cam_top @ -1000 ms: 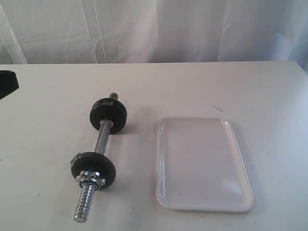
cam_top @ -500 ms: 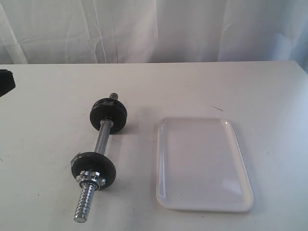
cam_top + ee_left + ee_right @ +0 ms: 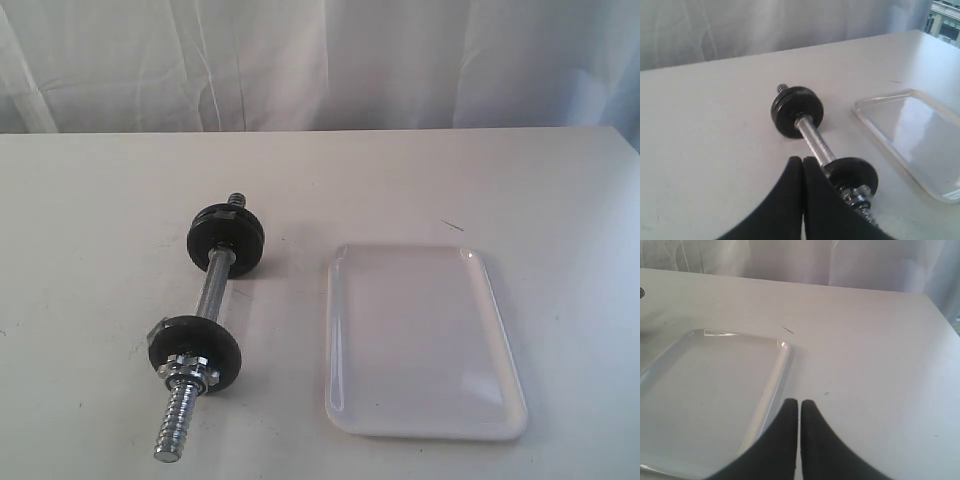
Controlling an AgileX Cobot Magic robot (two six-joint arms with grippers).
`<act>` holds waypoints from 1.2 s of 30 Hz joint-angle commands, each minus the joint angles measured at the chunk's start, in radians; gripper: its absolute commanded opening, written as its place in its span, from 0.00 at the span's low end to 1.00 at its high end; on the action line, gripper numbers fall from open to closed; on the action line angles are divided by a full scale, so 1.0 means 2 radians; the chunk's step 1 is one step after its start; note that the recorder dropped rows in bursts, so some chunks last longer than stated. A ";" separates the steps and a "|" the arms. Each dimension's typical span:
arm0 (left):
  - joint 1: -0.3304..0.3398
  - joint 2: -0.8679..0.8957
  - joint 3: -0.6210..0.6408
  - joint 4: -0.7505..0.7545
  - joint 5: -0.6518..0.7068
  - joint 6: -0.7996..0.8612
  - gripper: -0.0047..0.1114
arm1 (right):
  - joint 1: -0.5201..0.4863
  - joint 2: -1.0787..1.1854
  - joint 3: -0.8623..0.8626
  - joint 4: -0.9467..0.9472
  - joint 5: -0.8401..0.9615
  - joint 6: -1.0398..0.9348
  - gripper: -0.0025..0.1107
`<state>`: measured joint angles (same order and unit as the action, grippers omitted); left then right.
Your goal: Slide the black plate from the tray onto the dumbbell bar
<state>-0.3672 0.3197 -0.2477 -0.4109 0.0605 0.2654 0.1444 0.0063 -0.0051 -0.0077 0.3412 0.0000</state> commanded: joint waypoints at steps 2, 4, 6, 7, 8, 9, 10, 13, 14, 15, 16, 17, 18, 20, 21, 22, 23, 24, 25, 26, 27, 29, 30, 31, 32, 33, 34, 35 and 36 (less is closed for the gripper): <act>0.039 -0.051 0.056 0.040 0.011 -0.090 0.04 | -0.004 -0.003 0.003 -0.005 -0.002 0.000 0.05; 0.049 -0.068 0.070 0.041 0.012 -0.097 0.04 | -0.004 -0.003 0.003 -0.005 -0.002 0.000 0.05; 0.058 -0.085 0.082 0.041 0.016 -0.102 0.04 | -0.004 -0.003 0.003 -0.005 -0.002 0.000 0.05; 0.063 -0.093 0.084 0.043 0.021 -0.106 0.04 | -0.004 -0.003 0.003 -0.005 -0.002 0.000 0.05; 0.067 -0.097 0.088 0.047 0.027 -0.108 0.04 | -0.004 -0.003 0.003 -0.005 -0.002 0.000 0.05; 0.073 -0.106 0.092 0.051 0.033 -0.112 0.04 | -0.004 -0.003 0.003 -0.005 -0.002 0.000 0.05; 0.080 -0.114 0.097 0.053 0.037 -0.114 0.04 | -0.004 -0.003 0.003 -0.005 -0.002 0.000 0.05; 0.108 -0.137 0.111 0.053 0.048 -0.115 0.04 | -0.004 -0.003 0.003 -0.005 -0.002 0.000 0.05; 0.117 -0.146 0.114 0.053 0.053 -0.115 0.04 | -0.004 -0.003 0.003 -0.005 -0.002 0.000 0.05; 0.129 -0.154 0.115 0.054 0.064 -0.116 0.04 | -0.004 -0.003 0.003 -0.005 -0.002 0.000 0.05; 0.141 -0.160 0.117 0.054 0.072 -0.116 0.04 | -0.004 -0.003 0.003 -0.005 -0.002 0.000 0.05; 0.151 -0.160 0.118 0.056 0.081 -0.116 0.04 | -0.004 -0.003 0.003 -0.005 -0.002 0.000 0.05; 0.163 -0.160 0.118 0.060 0.093 -0.117 0.04 | -0.004 -0.003 0.003 -0.005 -0.002 0.000 0.05; 0.185 -0.160 0.118 0.078 0.121 -0.122 0.04 | -0.004 -0.003 0.003 -0.005 -0.002 0.000 0.05; 0.187 -0.160 0.118 0.082 0.130 -0.122 0.04 | -0.004 -0.003 0.003 -0.005 -0.002 0.000 0.05; 0.191 -0.160 0.118 0.090 0.145 -0.122 0.04 | -0.004 -0.003 0.003 -0.005 -0.002 0.000 0.05; 0.193 -0.160 0.118 0.094 0.152 -0.122 0.04 | -0.004 -0.003 0.003 -0.005 -0.002 0.000 0.05; 0.197 -0.160 0.123 0.101 0.153 -0.122 0.04 | -0.004 -0.003 0.003 -0.005 -0.002 0.000 0.05; 0.201 -0.160 0.124 0.104 0.151 -0.122 0.04 | -0.004 -0.003 0.003 -0.005 -0.002 0.000 0.05; 0.203 -0.160 0.124 0.109 0.138 -0.122 0.04 | -0.004 -0.003 0.003 -0.005 -0.002 0.000 0.05; 0.203 -0.160 0.124 0.111 0.135 -0.122 0.04 | -0.004 -0.003 0.003 -0.005 -0.002 0.000 0.05; 0.203 -0.160 0.124 0.120 0.131 -0.122 0.04 | -0.004 -0.003 0.003 -0.005 -0.002 0.000 0.05; 0.203 -0.160 0.124 0.121 0.123 -0.121 0.04 | -0.004 -0.003 0.003 -0.005 -0.002 0.000 0.05; 0.203 -0.160 0.124 0.121 0.097 -0.120 0.04 | -0.004 -0.003 0.003 -0.005 -0.002 0.000 0.05; 0.203 -0.160 0.124 0.122 0.072 -0.120 0.04 | -0.004 -0.003 0.003 -0.005 -0.002 0.000 0.05; 0.203 -0.160 0.124 0.122 0.065 -0.120 0.04 | -0.004 -0.003 0.003 -0.005 -0.002 0.000 0.05; 0.203 -0.160 0.124 0.123 0.063 -0.120 0.04 | -0.004 -0.003 0.003 -0.005 -0.002 0.000 0.05; 0.203 -0.160 0.124 0.123 0.063 -0.120 0.04 | -0.004 -0.003 0.003 -0.005 -0.002 0.000 0.05; 0.203 -0.160 0.124 0.123 0.063 -0.120 0.04 | -0.004 -0.003 0.003 -0.005 -0.002 0.000 0.05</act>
<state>0.0342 0.0045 -0.0049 -0.1630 0.1990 0.0307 0.1444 0.0063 -0.0051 -0.0077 0.3412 0.0000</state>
